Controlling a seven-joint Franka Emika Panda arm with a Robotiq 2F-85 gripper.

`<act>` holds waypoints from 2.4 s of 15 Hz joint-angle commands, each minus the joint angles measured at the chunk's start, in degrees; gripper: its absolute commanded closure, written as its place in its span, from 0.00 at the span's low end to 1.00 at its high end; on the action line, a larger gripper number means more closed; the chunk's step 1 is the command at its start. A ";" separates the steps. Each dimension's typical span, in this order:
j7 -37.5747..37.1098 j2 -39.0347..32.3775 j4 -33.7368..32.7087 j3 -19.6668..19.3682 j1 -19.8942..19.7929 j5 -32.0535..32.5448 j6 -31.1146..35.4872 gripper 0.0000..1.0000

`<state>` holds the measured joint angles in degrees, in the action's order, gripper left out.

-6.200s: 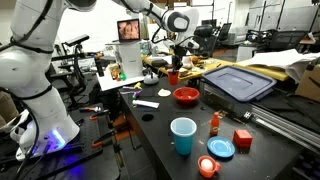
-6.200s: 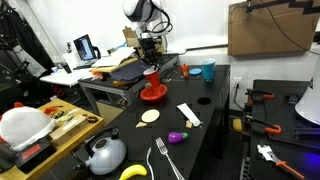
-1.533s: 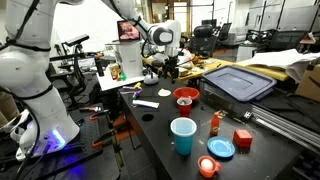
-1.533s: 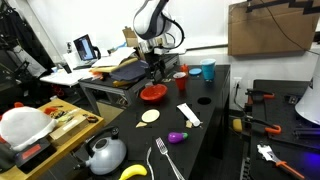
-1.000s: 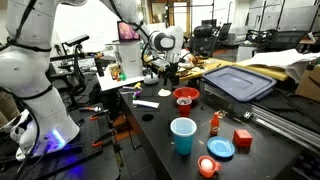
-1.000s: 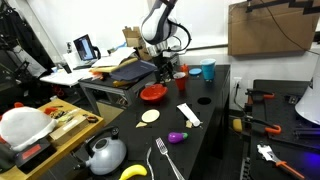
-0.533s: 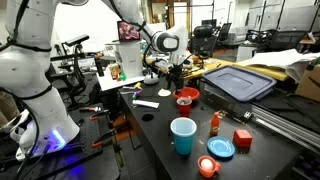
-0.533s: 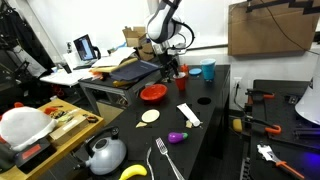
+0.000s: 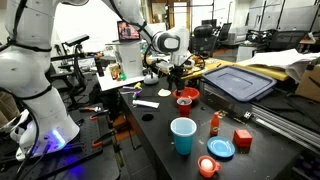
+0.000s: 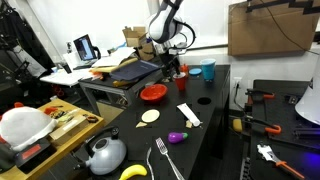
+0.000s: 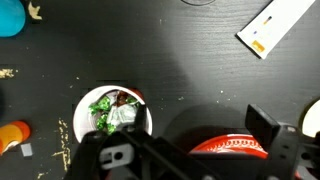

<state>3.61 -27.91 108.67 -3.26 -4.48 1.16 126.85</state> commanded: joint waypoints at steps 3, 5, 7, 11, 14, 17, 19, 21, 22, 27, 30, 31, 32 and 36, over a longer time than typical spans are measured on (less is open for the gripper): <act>-2.21 0.07 0.50 -1.12 0.60 2.95 -0.63 0.00; -2.37 -0.22 0.31 -1.11 0.63 2.98 -0.45 0.00; -2.51 -0.66 0.11 -1.18 0.63 2.99 -0.29 0.00; -2.35 -1.53 0.02 -1.08 0.27 2.39 0.14 0.00; -2.70 -2.39 -0.29 -1.24 0.18 2.45 0.79 0.00; -2.76 -3.07 -0.84 -1.39 0.15 2.72 1.26 0.00; -2.76 -3.39 -1.38 -1.57 0.38 3.28 1.52 0.00; -2.45 -3.89 -2.17 -1.70 0.56 4.10 1.78 0.00; -2.40 -3.99 -2.45 -1.78 0.73 4.79 1.84 0.00; -0.99 -4.24 -3.47 -1.23 0.55 6.29 1.92 0.00; -0.38 -5.20 -4.45 -1.00 0.19 5.79 2.27 0.00; -0.41 -5.57 -4.75 -1.05 0.18 5.85 2.41 0.00; -0.35 -6.03 -5.04 -1.11 0.15 5.95 2.62 0.00; -0.25 -7.89 -5.84 -1.32 -0.13 6.01 3.85 0.00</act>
<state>2.21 -34.43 103.99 -4.31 -4.25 6.51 129.52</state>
